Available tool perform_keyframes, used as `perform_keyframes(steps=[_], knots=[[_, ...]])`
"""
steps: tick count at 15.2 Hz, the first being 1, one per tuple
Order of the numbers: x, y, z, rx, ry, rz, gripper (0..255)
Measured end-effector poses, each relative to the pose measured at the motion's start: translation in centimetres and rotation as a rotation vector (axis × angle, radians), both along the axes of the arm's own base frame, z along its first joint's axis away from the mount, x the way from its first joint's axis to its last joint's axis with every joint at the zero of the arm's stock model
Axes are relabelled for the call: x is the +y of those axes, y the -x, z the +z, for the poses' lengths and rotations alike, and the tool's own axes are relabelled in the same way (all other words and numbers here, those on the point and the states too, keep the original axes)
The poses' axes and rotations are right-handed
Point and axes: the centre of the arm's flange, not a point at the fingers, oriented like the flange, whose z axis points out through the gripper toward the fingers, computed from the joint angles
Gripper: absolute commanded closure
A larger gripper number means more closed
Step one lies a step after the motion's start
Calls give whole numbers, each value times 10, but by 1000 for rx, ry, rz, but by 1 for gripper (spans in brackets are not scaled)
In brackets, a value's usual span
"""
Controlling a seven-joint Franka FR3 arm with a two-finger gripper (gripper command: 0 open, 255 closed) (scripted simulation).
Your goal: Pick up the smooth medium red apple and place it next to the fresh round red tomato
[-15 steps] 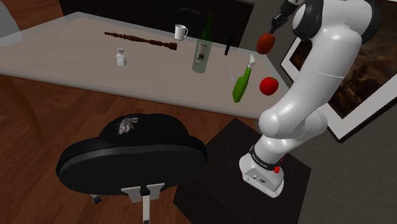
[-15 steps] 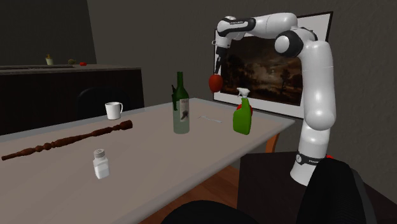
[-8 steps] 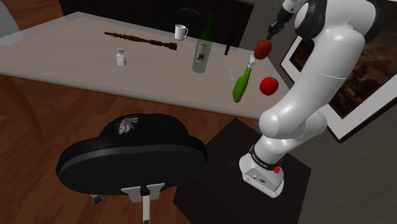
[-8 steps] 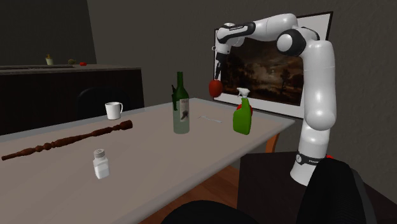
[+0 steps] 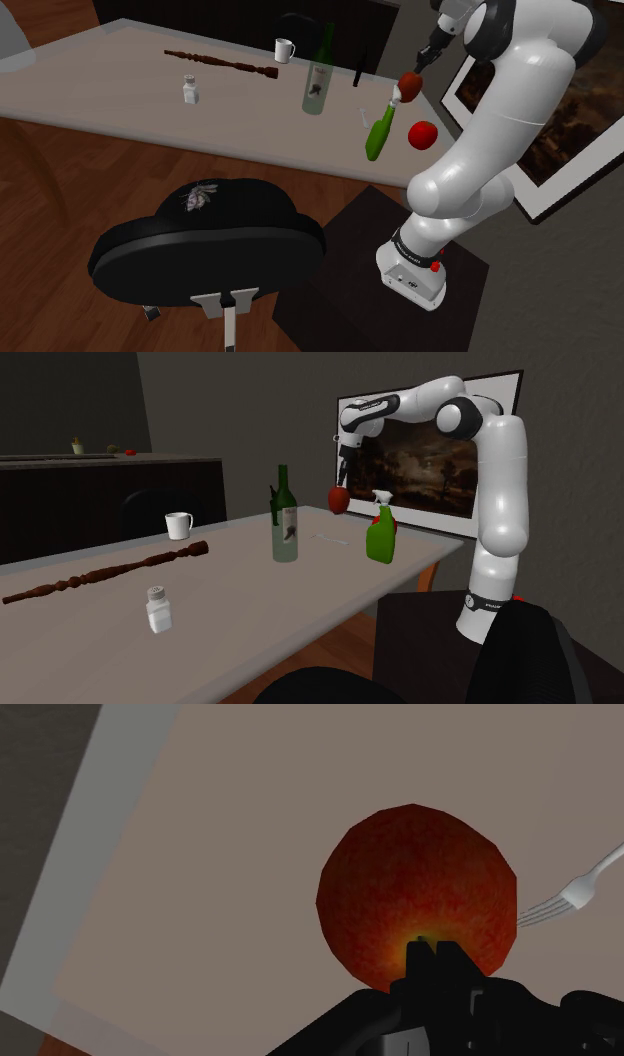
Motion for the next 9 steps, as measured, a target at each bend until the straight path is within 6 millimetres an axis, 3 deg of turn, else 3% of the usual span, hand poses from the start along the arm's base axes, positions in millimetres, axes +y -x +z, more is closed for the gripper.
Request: perform_keyframes(steps=[9], knots=[[1, -1, -47, 0, 0, 0, 255]])
